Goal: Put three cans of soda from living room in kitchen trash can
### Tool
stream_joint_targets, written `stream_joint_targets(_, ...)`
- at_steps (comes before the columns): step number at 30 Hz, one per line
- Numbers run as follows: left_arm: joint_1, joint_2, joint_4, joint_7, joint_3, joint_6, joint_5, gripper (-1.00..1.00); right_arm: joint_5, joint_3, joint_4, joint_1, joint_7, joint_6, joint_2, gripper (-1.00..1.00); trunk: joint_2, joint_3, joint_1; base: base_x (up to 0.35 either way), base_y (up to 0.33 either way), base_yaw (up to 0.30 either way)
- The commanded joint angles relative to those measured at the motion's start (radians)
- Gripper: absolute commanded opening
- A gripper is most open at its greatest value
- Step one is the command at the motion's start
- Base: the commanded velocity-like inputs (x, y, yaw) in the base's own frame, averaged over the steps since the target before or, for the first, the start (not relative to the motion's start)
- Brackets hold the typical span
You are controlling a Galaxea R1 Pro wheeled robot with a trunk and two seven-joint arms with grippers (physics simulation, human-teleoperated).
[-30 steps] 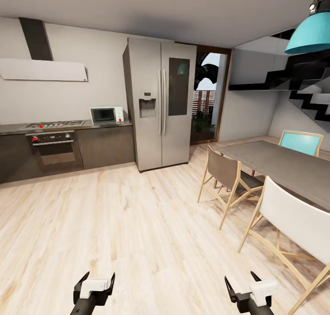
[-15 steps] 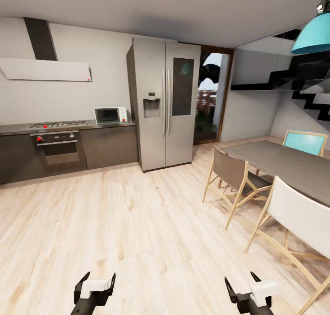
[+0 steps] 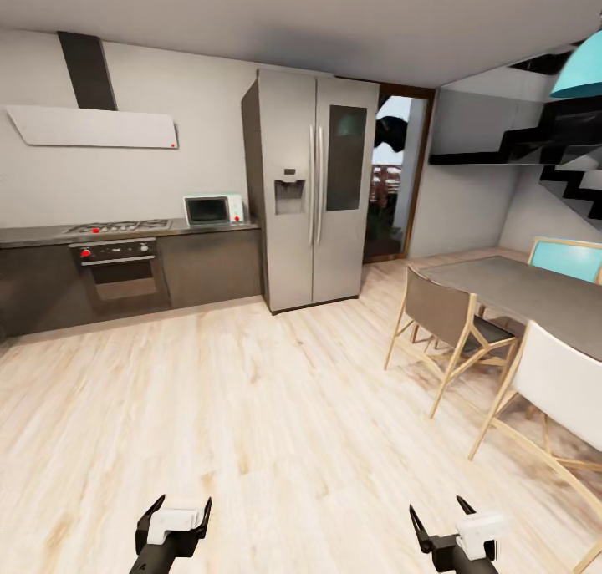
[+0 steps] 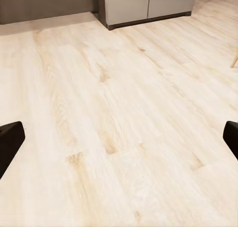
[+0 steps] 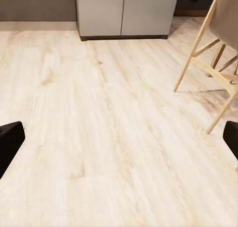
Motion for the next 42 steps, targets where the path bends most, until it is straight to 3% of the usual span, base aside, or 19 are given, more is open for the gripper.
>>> stream_joint_targets(1, 0.000, 0.000, 0.000, 0.000, 0.000, 0.000, 0.000, 1.00, 0.000, 0.000, 0.002, 0.000, 0.000, 0.000, 0.000, 1.00, 0.000, 0.000, 0.000, 0.000, 0.201, 0.000)
stream_joint_targets(33, 0.000, 0.000, 0.000, 0.000, 0.000, 0.000, -0.001, 1.00, 0.000, 0.002, 0.014, 0.000, -0.001, 0.000, 0.002, 1.00, 0.000, 0.000, 0.000, 0.000, 0.023, 0.000)
stream_joint_targets(42, 0.000, 0.000, 0.000, 0.000, 0.000, -0.001, -0.001, 1.00, -0.001, 0.001, 0.014, 0.000, -0.001, 0.000, 0.002, 1.00, 0.000, 0.000, 0.000, 0.000, 0.000, -0.174)
